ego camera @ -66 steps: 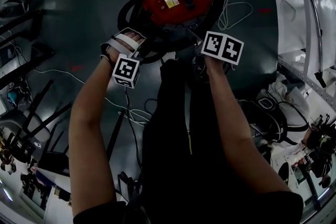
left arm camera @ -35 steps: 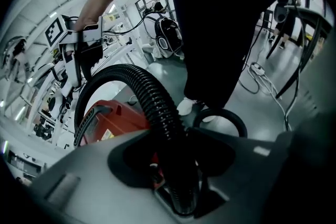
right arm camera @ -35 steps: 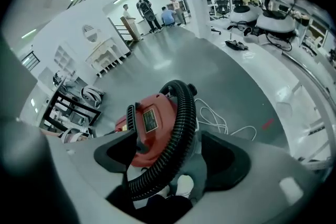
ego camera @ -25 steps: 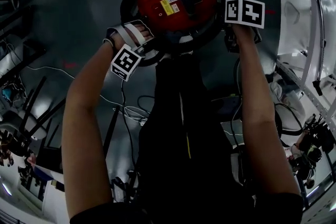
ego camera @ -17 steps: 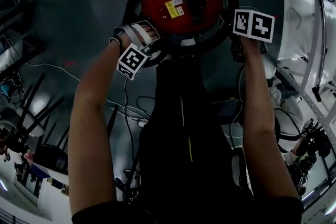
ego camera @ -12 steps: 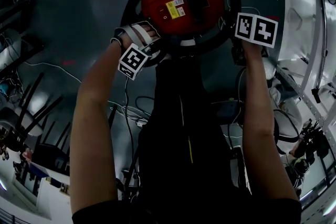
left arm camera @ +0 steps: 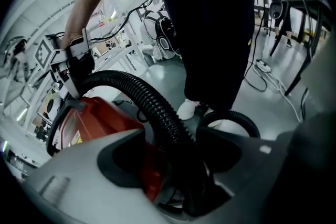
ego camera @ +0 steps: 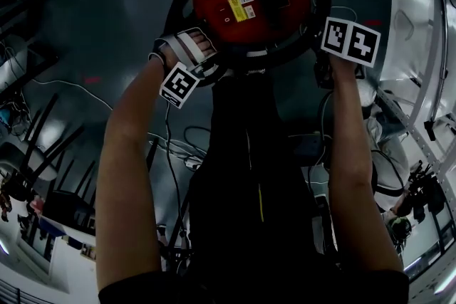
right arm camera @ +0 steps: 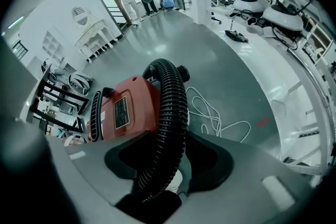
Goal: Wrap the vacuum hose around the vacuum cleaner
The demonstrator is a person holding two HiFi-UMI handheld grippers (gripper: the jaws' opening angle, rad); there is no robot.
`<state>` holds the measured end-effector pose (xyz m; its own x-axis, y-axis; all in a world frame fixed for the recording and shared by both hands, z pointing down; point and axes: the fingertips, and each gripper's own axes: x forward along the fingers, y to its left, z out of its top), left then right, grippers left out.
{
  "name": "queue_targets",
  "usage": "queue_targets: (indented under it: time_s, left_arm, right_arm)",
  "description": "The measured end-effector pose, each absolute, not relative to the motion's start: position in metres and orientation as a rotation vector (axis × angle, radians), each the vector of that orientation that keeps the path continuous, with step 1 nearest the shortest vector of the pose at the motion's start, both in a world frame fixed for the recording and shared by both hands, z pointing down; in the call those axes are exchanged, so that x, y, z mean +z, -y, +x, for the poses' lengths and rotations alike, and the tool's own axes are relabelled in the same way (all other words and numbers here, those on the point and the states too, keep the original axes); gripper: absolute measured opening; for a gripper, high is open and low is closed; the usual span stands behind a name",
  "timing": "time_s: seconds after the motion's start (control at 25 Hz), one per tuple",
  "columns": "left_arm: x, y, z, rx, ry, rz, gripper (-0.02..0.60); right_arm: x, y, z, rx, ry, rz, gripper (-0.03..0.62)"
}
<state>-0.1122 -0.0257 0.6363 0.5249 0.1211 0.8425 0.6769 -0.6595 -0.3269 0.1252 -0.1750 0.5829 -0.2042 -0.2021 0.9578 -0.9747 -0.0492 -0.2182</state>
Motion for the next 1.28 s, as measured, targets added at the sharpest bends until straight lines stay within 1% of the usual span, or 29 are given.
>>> queue_targets:
  time_s: [0.12,0.52,0.56,0.68,0.84,0.96,1.08,1.16,1.28]
  left_arm:
    - [0.634,0.021,-0.108,-1.084,0.622,-2.137,0.311]
    - [0.623,0.004,-0.087,-1.079,0.508,-2.241,0.311]
    - [0.620,0.003,-0.087,-1.086,0.491,-2.267,0.307]
    - [0.610,0.004,-0.085,-1.121,0.425,-2.365,0.287]
    - [0.598,0.020,-0.079,-1.197,0.261,-2.514,0.234]
    - [0.590,0.030,-0.071,-1.211,0.211,-2.557,0.218]
    - [0.580,0.038,-0.065,-1.209,0.167,-2.592,0.161]
    - [0.573,0.045,-0.061,-1.218,0.133,-2.629,0.146]
    - [0.565,0.051,-0.051,-1.225,0.093,-2.687,0.146]
  right_arm:
    - [0.583,0.176,0.126,1.315,1.489,1.320,0.209]
    - [0.581,0.174,0.127,1.245,1.493,1.374,0.219]
    - [0.581,0.172,0.126,1.237,1.489,1.372,0.228]
    - [0.581,0.163,0.120,1.229,1.480,1.337,0.263]
    - [0.585,0.146,0.111,1.258,1.477,1.303,0.264]
    - [0.587,0.140,0.108,1.267,1.471,1.318,0.268]
    - [0.584,0.139,0.105,1.281,1.469,1.337,0.268]
    - [0.581,0.139,0.103,1.285,1.473,1.340,0.268]
    - [0.577,0.136,0.102,1.286,1.476,1.341,0.264]
